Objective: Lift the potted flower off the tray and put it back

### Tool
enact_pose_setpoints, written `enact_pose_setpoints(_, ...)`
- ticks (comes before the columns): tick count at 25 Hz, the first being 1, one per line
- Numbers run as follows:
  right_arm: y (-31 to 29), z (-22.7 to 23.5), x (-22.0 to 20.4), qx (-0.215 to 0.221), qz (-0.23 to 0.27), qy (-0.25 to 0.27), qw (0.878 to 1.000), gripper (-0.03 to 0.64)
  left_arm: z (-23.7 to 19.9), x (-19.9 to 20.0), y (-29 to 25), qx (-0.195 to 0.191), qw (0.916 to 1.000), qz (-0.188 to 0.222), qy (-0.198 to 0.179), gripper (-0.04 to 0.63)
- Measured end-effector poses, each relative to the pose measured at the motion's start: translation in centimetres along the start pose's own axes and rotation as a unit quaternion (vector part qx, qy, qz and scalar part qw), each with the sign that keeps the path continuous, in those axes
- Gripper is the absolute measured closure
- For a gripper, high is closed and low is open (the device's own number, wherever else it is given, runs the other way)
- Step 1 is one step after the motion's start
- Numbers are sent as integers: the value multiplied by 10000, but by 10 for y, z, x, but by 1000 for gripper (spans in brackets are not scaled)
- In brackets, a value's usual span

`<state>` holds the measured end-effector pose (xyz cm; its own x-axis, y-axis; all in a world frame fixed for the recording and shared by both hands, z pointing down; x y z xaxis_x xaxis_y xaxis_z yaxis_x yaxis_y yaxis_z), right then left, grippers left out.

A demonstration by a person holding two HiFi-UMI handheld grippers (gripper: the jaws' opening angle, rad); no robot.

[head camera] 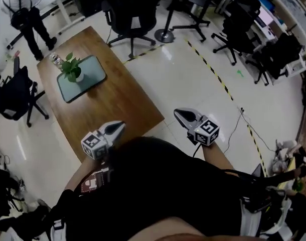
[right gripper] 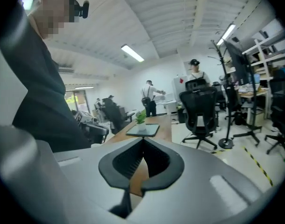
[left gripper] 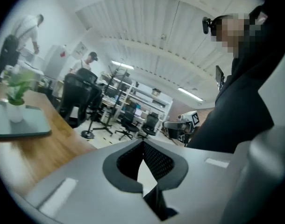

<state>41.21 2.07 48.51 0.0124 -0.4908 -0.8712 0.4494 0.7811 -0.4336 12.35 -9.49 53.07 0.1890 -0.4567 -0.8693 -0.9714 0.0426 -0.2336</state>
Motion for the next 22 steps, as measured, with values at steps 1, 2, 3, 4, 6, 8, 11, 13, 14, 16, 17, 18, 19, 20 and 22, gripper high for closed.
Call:
enact_pose_setpoints(1, -15, 13, 8, 376, -111, 161, 9991, 603, 0, 3, 1, 390, 9990, 189, 91, 597)
enact_pose_setpoints(2, -30, 24, 18, 696, -199, 318, 9969, 603, 2, 7, 1, 705, 9967, 364, 166, 597)
enact_pose_setpoints(3, -45, 32, 28, 958, -257, 454, 9940, 603, 4, 10, 1, 947, 9941, 488, 208, 597)
enact_pose_setpoints(4, -60, 36, 38, 1181, -283, 557, 9910, 603, 7, 12, 4, 1146, 9916, 554, 217, 597)
enact_pose_setpoints(6, -92, 33, 54, 1594, -283, 702, 9843, 603, 8, 15, 21, 1540, 9856, 667, 221, 597)
enact_pose_setpoints(8, -123, 21, 65, 1972, -303, 856, 9761, 603, 4, 17, 50, 1996, 9751, 915, 300, 597)
enact_pose_setpoints(11, -165, -7, 78, 2354, -327, 992, 9663, 603, -2, 18, 104, 2585, 9552, 1384, 405, 597)
enact_pose_setpoints(13, -186, -29, 90, 2445, -282, 894, 9651, 603, -5, 19, 140, 2794, 9457, 1610, 405, 597)
enact_pose_setpoints(14, -196, -39, 95, 2449, -251, 834, 9656, 603, -8, 17, 158, 2866, 9423, 1682, 401, 597)
enact_pose_setpoints(16, -210, -58, 105, 2376, -216, 729, 9684, 603, -14, 16, 190, 2963, 9373, 1795, 383, 597)
enact_pose_setpoints(17, -215, -67, 108, 2326, -220, 693, 9699, 603, -17, 16, 204, 2971, 9363, 1837, 360, 597)
enact_pose_setpoints(18, -220, -75, 109, 2277, -227, 684, 9710, 603, -20, 16, 216, 2948, 9366, 1865, 329, 597)
enact_pose_setpoints(19, -225, -81, 110, 2228, -225, 665, 9723, 603, -23, 17, 227, 2902, 9379, 1879, 300, 597)
enact_pose_setpoints(20, -231, -86, 111, 2174, -202, 606, 9740, 603, -26, 16, 236, 2842, 9398, 1880, 276, 597)
enact_pose_setpoints(22, -240, -96, 114, 2078, -126, 449, 9771, 603, -35, 11, 250, 2725, 9446, 1814, 250, 597)
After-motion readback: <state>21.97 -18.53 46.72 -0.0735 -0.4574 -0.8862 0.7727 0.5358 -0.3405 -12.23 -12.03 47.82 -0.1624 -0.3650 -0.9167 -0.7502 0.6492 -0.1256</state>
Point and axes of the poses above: the fingertips, and each gripper's own axes: y backward along the fingers, z to its right, x out of its top, the point moved 6 cm from there along y, backward along the fingers, and after that the axes turned 6 degrees about -z, right-handed, at the moved point
